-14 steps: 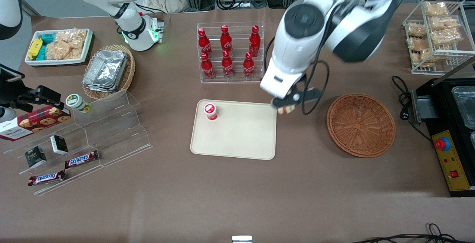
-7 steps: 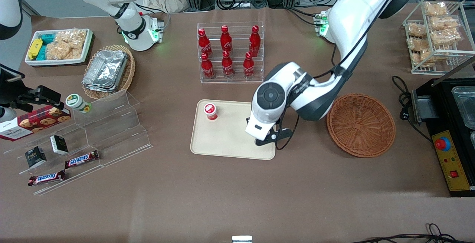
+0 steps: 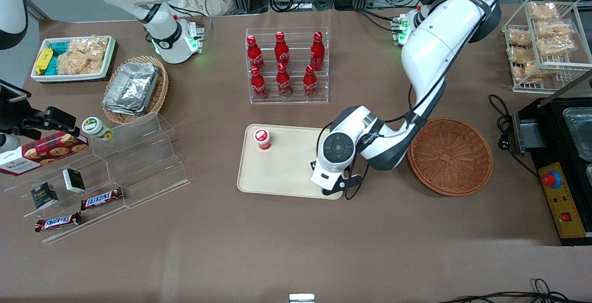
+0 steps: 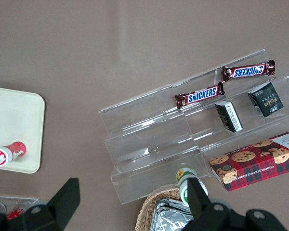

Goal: Place sandwich from basket to tray
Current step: 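Lower the sandwich onto the cream tray and open the left gripper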

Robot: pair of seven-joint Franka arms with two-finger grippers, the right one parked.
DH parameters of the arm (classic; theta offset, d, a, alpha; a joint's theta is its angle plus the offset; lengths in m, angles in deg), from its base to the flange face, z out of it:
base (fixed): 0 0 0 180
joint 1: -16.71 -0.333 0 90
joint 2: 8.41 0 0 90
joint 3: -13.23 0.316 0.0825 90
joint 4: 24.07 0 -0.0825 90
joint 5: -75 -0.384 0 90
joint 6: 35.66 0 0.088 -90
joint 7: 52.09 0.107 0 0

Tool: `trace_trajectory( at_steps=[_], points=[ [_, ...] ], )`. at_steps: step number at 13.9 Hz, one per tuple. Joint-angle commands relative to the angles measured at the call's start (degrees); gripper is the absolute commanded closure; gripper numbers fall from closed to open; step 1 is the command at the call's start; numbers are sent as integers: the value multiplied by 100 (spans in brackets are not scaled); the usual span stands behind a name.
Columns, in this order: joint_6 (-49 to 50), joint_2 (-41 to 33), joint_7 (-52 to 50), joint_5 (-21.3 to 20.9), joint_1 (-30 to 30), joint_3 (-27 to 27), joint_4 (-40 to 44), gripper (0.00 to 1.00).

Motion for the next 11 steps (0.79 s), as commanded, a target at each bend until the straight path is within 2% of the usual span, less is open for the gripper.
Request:
trace_trajectory(
  at_steps=[1,2,3,4,7,8,11],
  points=[
    [-150,133,-76,-115,147,136,116,93],
    [-150,142,-50,-106,156,162,125,88],
    [-150,142,-23,-106,156,163,125,79],
    [-150,133,-23,-106,148,163,134,65],
    [-72,-85,-120,-106,130,154,160,10],
    [-19,-365,-146,-63,95,154,143,0],
    [621,-1174,-400,-18,-45,154,125,0]
  ],
)
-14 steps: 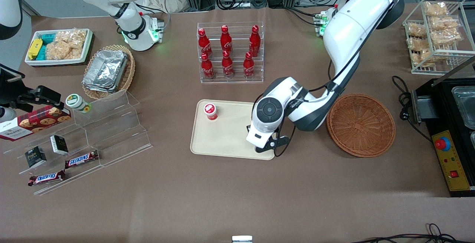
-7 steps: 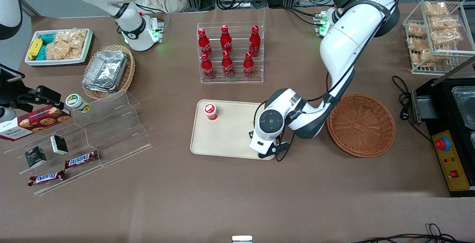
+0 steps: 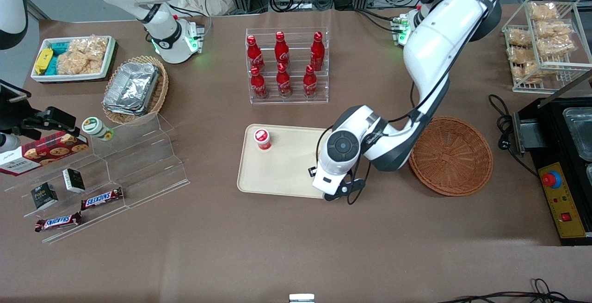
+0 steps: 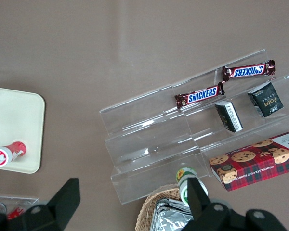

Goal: Place sandwich from basket to tray
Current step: 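Lower the sandwich onto the cream tray and open the left gripper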

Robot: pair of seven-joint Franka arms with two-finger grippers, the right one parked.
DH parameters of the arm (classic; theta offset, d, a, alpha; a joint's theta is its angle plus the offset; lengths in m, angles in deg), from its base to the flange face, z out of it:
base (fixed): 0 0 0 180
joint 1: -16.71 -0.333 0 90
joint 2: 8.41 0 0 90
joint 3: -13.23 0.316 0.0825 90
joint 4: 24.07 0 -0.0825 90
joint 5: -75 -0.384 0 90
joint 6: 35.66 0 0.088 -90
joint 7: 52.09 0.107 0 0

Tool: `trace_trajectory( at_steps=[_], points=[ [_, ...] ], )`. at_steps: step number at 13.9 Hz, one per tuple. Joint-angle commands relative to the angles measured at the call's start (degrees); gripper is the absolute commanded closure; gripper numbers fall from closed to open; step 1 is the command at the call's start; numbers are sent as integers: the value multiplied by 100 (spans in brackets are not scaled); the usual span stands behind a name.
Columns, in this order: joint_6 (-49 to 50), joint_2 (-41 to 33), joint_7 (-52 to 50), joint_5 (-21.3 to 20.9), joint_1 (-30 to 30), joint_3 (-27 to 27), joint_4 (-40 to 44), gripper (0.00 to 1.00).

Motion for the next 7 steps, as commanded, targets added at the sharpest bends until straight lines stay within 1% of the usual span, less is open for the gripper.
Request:
trace_trajectory(
  at_steps=[1,3,5,6,7],
  points=[
    [531,-920,-330,-14,-75,63,-187,0],
    [855,-1316,-619,-23,-179,64,-196,0],
    [1304,-1764,-595,3,-503,29,-231,0],
    [1453,-2027,-542,99,-584,28,-275,0],
    [1612,-2282,-498,283,-680,37,-362,0]
  ],
)
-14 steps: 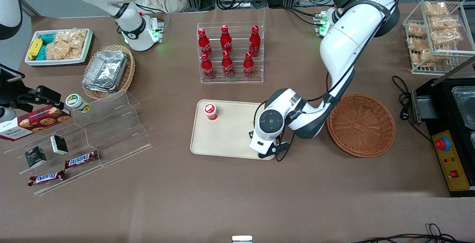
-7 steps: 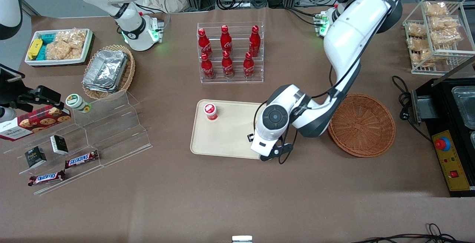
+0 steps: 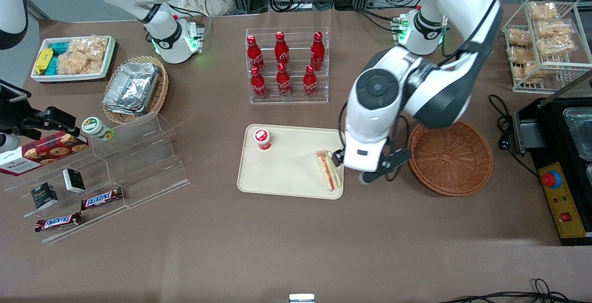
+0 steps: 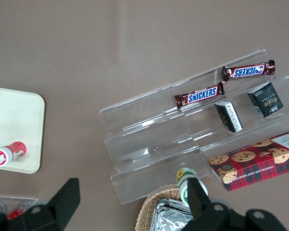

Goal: Place sandwich from basket to tray

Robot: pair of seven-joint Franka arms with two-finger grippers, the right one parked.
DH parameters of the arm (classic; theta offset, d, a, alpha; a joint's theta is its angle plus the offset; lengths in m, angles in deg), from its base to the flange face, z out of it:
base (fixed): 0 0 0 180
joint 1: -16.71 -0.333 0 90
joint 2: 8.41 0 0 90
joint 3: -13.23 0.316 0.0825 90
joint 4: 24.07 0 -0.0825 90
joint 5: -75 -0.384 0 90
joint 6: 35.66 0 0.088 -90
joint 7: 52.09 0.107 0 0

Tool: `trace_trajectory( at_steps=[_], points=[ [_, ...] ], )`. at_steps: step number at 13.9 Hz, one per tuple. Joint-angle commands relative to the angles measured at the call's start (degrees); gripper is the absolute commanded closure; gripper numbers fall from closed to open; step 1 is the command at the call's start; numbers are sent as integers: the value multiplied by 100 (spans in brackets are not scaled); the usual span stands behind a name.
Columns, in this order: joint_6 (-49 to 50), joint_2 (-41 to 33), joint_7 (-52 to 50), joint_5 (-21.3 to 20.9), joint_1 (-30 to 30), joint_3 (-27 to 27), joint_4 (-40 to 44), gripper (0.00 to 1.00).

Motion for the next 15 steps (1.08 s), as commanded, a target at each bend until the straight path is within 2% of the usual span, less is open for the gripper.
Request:
trace_trajectory(
  at_steps=[1,4,5,10,13,15],
  points=[
    [290,-872,193,326,-394,3,-544,0],
    [299,-1725,1010,591,-694,64,-1247,0],
    [299,-1910,1290,669,-721,308,-1406,0],
    [308,-2930,3363,1671,-528,1713,-2109,0],
    [343,-3405,4489,1961,-274,2531,-2488,0],
    [396,-3581,5122,1980,-124,2980,-2646,0]
  ],
)
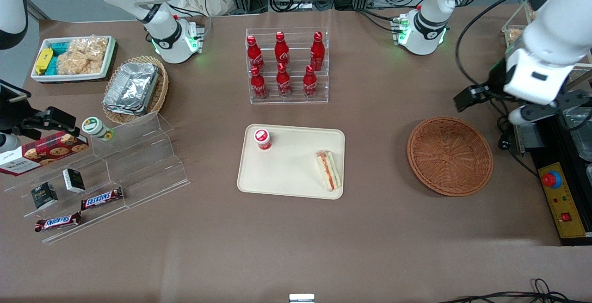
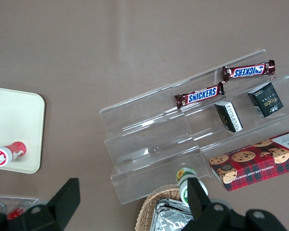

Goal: Place sandwich from basket to tray

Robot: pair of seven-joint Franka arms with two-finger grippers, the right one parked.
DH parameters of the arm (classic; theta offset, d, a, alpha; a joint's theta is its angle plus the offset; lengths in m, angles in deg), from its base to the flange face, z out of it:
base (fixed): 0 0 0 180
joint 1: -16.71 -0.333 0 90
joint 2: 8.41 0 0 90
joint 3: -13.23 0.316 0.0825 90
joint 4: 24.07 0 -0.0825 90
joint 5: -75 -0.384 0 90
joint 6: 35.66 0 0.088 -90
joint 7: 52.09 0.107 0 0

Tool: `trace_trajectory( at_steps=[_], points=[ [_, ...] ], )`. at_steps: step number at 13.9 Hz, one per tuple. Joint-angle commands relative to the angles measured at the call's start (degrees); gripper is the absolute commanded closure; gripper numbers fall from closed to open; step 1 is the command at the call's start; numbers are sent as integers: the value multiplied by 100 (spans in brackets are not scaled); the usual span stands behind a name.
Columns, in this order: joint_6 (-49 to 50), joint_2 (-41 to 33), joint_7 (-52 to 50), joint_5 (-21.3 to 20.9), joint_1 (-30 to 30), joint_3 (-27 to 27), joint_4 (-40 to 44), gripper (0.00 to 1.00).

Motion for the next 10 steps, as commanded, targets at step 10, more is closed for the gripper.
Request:
trace_trajectory(
  at_steps=[10],
  points=[
    [50,-1001,1397,-107,242,781,-1015,0]
  ],
)
